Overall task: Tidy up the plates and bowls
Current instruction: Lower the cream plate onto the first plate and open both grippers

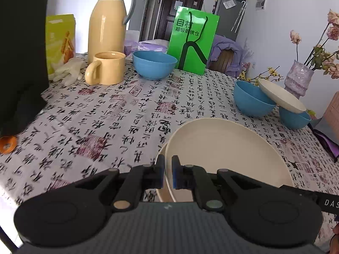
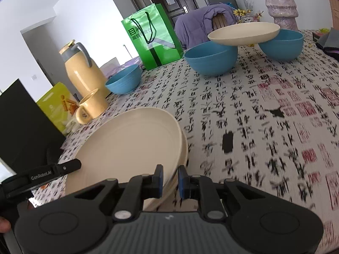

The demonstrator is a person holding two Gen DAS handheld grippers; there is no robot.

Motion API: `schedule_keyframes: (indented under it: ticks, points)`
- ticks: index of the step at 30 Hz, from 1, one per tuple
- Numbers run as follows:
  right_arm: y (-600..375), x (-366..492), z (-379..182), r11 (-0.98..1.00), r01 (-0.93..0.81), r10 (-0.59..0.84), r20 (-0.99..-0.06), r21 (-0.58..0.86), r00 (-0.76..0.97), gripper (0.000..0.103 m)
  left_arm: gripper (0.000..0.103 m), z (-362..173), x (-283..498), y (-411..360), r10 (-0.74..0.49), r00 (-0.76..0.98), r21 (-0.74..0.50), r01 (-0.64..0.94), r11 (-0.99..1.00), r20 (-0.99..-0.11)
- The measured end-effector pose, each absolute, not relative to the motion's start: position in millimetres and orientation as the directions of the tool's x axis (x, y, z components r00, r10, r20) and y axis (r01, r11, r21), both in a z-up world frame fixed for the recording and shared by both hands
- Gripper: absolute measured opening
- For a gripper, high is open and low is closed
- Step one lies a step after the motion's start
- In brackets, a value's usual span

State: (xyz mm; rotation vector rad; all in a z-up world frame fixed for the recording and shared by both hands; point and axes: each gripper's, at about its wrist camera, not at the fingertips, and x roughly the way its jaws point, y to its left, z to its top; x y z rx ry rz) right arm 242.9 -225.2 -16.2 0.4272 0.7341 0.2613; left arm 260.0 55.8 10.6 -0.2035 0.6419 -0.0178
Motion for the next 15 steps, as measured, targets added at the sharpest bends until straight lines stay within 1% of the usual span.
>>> schedule_keyframes:
  ticks: [5,15]
  points:
    - [-218.1,257.8,-16.3,0.912,-0.081,0.328,-0.596,0.402,0.733,0.015,0.007,2.8,278.8,52.8,-0.077,0.79,-0.177,-0.041,0.983,-0.608]
    - [-208.4,258.2,-22.2,0.931,-0.09,0.305,-0.618,0.354,0.725,0.019,0.007,-5.9,280.3,59.5,-0.093,0.759,-0.189,-0.04,0.981,-0.644]
